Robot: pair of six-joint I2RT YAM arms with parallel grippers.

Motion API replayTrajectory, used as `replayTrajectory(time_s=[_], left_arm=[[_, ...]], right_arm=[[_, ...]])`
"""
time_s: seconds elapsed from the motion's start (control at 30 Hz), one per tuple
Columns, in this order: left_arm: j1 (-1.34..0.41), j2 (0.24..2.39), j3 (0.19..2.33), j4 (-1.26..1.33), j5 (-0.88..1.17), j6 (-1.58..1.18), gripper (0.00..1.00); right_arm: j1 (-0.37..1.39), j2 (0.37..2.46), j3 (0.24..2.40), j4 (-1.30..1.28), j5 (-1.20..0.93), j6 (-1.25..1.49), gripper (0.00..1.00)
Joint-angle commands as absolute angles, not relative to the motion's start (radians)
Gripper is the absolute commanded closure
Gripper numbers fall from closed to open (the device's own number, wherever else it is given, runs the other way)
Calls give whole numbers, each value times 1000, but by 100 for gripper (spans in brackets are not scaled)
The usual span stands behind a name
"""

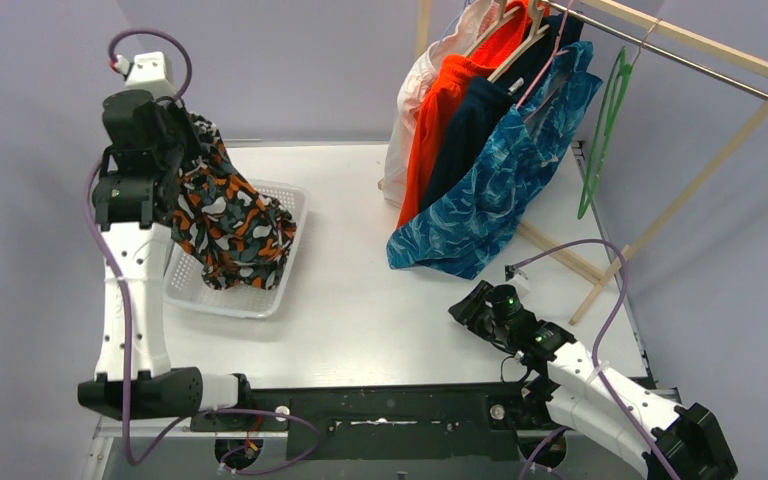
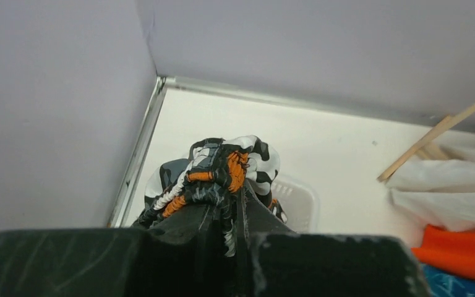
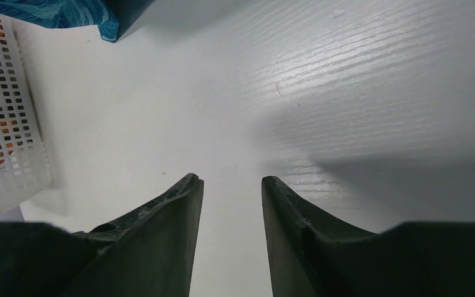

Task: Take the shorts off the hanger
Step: Place the shorts in the basket.

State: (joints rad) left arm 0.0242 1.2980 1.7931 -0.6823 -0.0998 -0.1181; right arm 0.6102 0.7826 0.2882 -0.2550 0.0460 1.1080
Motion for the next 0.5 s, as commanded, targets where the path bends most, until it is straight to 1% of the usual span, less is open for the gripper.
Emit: replayTrajectory(time_s=[0.0, 0.13, 0.27, 0.37, 0.4, 0.47], left_arm=[[56, 1383, 1738, -595, -91, -113, 100], [58, 1418, 1602, -511, 31, -163, 100], [66, 1498, 1457, -454, 153, -238, 100], [87, 1583, 1373, -399, 298, -298, 100], [93, 1623, 1368, -407, 312, -316, 100], [92, 1715, 1404, -487, 267, -319, 100]], right_arm=[[618, 775, 300, -214, 54, 1100, 59], [618, 761, 295, -224, 61, 1104, 59], [618, 747, 301, -242, 63, 1102, 59], [618, 727, 307, -264, 67, 1096, 59], [617, 720, 309, -273, 70, 1096, 59], [617, 699, 312, -296, 77, 1094, 59]])
